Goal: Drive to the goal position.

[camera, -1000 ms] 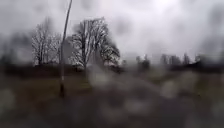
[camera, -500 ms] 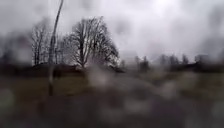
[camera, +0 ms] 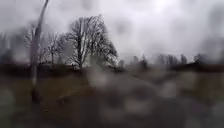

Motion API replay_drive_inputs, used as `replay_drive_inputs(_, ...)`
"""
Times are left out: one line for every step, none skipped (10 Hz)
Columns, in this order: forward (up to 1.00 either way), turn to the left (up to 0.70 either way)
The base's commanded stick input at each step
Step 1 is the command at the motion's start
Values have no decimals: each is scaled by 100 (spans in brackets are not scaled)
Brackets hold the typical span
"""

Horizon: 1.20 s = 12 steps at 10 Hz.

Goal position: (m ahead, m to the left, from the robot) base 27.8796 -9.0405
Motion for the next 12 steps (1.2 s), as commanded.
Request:
replay_drive_inputs(100, 0)
replay_drive_inputs(100, 0)
replay_drive_inputs(100, 0)
replay_drive_inputs(100, 0)
replay_drive_inputs(100, 0)
replay_drive_inputs(100, 0)
replay_drive_inputs(100, 0)
replay_drive_inputs(100, 0)
replay_drive_inputs(100, 0)
replay_drive_inputs(100, 0)
replay_drive_inputs(100, 0)
replay_drive_inputs(100, 0)
